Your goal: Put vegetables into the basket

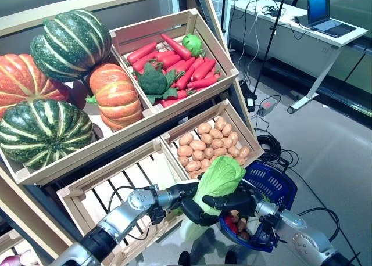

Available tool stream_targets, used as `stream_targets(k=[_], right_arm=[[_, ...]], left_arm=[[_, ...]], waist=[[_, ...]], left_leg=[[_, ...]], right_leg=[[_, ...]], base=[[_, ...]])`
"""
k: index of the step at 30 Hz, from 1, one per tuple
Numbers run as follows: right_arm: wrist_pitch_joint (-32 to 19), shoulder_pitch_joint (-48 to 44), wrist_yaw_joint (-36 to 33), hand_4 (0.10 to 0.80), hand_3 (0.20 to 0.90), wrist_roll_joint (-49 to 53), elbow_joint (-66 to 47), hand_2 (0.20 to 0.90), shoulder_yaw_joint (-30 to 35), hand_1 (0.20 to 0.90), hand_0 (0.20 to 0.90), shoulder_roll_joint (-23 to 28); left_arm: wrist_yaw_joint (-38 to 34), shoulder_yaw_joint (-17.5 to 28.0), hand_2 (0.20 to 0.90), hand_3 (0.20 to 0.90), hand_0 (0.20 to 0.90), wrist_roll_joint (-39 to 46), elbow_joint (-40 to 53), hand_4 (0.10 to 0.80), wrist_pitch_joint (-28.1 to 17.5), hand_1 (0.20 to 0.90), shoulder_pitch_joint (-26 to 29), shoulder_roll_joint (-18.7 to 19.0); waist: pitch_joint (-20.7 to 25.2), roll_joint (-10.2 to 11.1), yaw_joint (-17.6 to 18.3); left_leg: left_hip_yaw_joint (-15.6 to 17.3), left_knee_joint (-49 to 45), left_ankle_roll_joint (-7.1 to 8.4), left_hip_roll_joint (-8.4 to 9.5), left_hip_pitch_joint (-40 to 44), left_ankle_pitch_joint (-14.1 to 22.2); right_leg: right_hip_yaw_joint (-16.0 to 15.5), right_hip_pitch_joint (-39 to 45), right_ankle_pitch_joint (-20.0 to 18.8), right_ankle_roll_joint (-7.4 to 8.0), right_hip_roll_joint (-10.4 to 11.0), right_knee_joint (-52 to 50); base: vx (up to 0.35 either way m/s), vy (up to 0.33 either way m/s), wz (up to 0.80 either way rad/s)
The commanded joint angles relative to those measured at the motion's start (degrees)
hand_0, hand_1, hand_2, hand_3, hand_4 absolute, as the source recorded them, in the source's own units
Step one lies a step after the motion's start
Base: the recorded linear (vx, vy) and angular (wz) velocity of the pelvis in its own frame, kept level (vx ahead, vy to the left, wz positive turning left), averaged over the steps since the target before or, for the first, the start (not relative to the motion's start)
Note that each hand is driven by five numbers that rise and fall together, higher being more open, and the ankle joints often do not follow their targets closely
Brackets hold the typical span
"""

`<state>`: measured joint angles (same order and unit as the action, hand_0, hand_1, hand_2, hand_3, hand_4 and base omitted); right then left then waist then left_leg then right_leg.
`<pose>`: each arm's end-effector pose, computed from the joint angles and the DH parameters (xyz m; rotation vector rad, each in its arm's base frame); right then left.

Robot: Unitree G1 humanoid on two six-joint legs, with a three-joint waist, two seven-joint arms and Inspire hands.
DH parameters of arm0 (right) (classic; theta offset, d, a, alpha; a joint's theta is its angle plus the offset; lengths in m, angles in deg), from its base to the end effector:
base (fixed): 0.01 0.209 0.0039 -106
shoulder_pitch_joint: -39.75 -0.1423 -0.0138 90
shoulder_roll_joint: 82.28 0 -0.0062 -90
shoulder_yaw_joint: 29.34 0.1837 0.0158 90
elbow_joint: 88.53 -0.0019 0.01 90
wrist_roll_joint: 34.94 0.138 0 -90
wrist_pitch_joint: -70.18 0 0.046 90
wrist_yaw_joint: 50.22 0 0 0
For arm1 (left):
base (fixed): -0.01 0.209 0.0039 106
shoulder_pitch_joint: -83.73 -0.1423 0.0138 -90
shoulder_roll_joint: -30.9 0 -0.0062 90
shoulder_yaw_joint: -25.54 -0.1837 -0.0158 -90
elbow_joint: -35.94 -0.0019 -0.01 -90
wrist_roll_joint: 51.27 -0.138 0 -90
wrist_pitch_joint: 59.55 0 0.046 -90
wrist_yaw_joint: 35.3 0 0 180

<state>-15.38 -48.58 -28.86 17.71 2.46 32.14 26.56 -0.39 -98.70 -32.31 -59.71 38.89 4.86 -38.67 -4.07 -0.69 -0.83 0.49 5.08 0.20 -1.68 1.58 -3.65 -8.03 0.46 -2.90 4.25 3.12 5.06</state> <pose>0.1719 -0.1819 0.0155 0.3805 0.4044 0.7135 0.2126 0.1758 0.0320 0.3134 0.4438 -1.0714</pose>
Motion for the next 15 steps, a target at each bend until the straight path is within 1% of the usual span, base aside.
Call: stream_targets(k=[1, 9, 10, 11, 12, 14, 15], right_arm=[[-7.3, -11.6, 9.3, 0.400, 0.300, 10.9, -10.5, 0.300, -1.8, 0.300, 0.300, -11.3], [-8.0, -11.1, 7.7, 0.400, 0.300, 10.5, -10.5, 0.300, -1.3, 0.300, 0.300, -12.3], [-8.1, -11.1, 7.0, 0.400, 0.300, 10.2, -10.2, 0.300, -1.0, 0.300, 0.300, -12.4], [-8.1, -10.9, 6.8, 0.400, 0.300, 9.8, -10.1, 0.300, -0.7, 0.300, 0.300, -12.4], [-8.3, -10.7, 6.4, 0.400, 0.300, 9.2, -9.8, 0.300, -0.3, 0.300, 0.300, -12.3], [-8.4, -10.2, 5.9, 0.400, 0.300, 8.2, -9.5, 0.300, 0.4, 0.300, 0.300, -12.0], [-8.0, -9.7, 5.1, 0.400, 0.300, 7.4, -9.6, 0.300, 1.6, 0.300, 0.300, -11.4]], left_arm=[[9.2, -10.3, 0.300, 0.300, 0.300, 2.4, 3.4, 0.400, -5.2, 0.300, 5.6, -8.8], [7.4, -9.6, 0.300, 0.300, 0.300, 2.0, 2.7, 0.400, -5.3, 0.300, 5.1, -9.2], [5.7, -9.1, 0.342, 0.342, 0.342, 1.8, 2.4, 0.428, -5.6, 0.342, 4.9, -9.3], [4.8, -8.8, 0.434, 0.434, 0.434, 1.6, 2.1, 0.489, -5.7, 0.434, 4.8, -9.3], [3.5, -8.2, 0.900, 0.900, 0.900, 1.0, 1.9, 0.800, -6.0, 0.900, 4.5, -9.3], [1.0, -7.3, 0.900, 0.900, 0.900, -0.1, 1.6, 0.800, -6.7, 0.900, 4.1, -9.1], [-1.8, -5.9, 0.900, 0.900, 0.900, -0.9, 1.2, 0.800, -7.5, 0.900, 3.5, -8.7]], waist=[[2.9, 2.3, 0.9], [2.7, 2.3, 0.8], [2.7, 2.3, 0.8], [2.6, 2.4, 0.8], [2.6, 2.4, 0.7], [2.6, 2.3, 0.7], [2.5, 2.4, 0.6]], left_leg=[[-0.8, -0.1, -1.12, 1.58, -1.6, 1.5], [-0.9, -0.1, -1.03, 1.45, -1.8, 1.4], [-0.9, -0.1, -1.01, 1.41, -1.8, 1.4], [-0.9, -0.1, -1.00, 1.40, -1.8, 1.4], [-0.9, -0.1, -0.96, 1.38, -1.8, 1.4], [-0.9, -0.1, -0.94, 1.33, -1.8, 1.3], [-0.9, -0.1, -0.93, 1.29, -1.8, 1.3]], right_leg=[[0.9, 0.6, -2.3, 2.39, 3.3, -0.1], [0.7, 0.4, -2.3, 2.30, 3.3, -0.1], [0.7, 0.4, -2.3, 2.26, 3.2, -0.1], [0.7, 0.4, -2.3, 2.26, 3.2, -0.1], [0.7, 0.4, -2.3, 2.24, 3.3, -0.1], [0.6, 0.4, -2.3, 2.23, 3.3, -0.1], [0.5, 0.4, -2.3, 2.22, 3.3, -0.1]], base=[[0.000, 0.000, 0.00], [0.000, 0.000, 0.00], [0.000, 0.000, 0.00], [0.000, 0.000, 0.00], [0.000, 0.000, 0.00], [0.000, 0.000, 0.00], [0.000, 0.000, 0.00]])
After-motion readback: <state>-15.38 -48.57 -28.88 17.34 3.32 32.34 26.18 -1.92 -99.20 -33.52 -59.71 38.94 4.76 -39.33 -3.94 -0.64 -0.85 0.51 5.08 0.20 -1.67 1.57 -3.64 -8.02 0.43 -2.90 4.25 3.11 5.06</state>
